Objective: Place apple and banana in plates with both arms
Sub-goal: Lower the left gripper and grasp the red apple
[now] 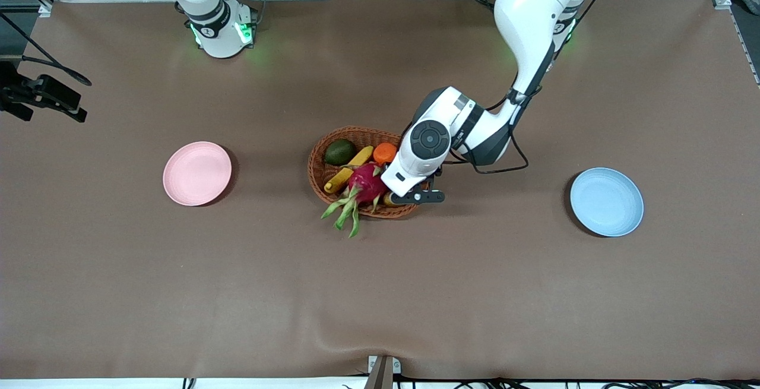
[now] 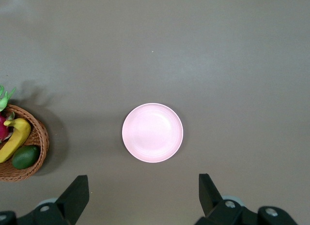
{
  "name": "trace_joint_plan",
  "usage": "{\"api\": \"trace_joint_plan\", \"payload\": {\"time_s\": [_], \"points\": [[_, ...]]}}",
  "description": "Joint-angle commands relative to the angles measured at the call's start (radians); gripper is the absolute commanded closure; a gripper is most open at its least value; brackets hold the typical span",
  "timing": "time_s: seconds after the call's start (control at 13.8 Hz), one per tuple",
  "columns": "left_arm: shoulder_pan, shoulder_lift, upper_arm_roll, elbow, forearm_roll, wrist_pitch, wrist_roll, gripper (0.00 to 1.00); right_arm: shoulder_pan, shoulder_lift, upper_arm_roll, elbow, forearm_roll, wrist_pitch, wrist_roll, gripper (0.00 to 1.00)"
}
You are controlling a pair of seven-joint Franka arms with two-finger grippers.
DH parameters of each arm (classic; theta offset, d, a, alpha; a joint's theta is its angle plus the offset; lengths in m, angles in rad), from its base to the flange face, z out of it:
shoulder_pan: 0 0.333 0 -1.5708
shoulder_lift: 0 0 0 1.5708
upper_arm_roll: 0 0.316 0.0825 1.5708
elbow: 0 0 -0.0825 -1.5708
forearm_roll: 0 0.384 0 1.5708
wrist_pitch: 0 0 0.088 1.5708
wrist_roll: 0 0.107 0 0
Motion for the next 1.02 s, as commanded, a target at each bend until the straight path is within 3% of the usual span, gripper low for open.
{"api": "trace_joint_plan", "payload": {"time_s": [0.0, 0.94], "points": [[-0.012, 0.024, 0.005, 0.026, 0.019, 0.007, -0.013, 0.00, -0.009, 0.000, 0.008, 0.001, -0.011, 0.003, -0.009, 0.00], [-0.031, 0.060, 0.005, 0.023, 0.020, 0.043, -0.013, 0.00, -0.007, 0.001, 0.008, 0.002, -0.011, -0.002, -0.009, 0.00]]}}
